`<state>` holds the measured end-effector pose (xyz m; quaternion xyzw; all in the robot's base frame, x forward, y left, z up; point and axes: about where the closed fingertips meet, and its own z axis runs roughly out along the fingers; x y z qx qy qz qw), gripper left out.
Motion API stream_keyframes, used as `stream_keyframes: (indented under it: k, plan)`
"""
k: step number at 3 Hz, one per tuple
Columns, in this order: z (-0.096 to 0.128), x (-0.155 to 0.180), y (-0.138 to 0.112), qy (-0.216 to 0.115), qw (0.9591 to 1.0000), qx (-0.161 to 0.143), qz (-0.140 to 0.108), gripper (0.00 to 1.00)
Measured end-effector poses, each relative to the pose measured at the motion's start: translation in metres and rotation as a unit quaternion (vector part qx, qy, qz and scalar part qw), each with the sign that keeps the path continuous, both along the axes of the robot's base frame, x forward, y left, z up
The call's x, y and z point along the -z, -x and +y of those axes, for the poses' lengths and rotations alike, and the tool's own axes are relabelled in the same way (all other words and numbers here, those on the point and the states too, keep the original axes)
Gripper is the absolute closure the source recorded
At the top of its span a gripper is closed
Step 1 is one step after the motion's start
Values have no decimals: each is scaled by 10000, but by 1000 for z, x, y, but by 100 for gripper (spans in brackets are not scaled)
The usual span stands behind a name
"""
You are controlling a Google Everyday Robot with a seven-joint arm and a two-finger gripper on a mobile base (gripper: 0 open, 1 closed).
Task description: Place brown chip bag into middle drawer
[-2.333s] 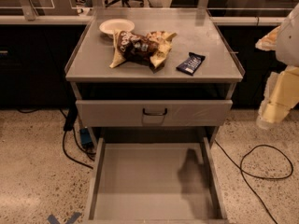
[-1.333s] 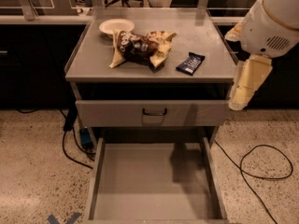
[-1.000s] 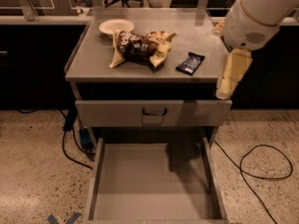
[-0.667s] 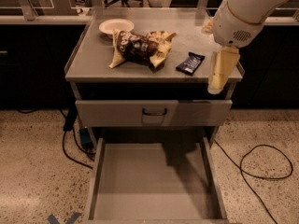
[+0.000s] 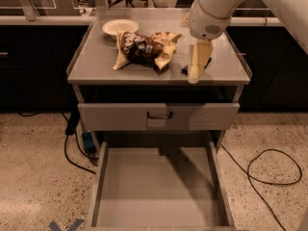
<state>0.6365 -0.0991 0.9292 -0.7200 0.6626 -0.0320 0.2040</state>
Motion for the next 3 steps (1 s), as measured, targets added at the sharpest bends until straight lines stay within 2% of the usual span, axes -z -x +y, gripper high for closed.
stream_keyframes:
  k: [1, 2, 3]
  plan:
    - [0, 0, 0, 0, 10000, 0, 0, 0]
    - [11, 6, -13, 42, 9999, -162, -39, 0]
    - [22, 17, -37, 164, 9993, -344, -35, 0]
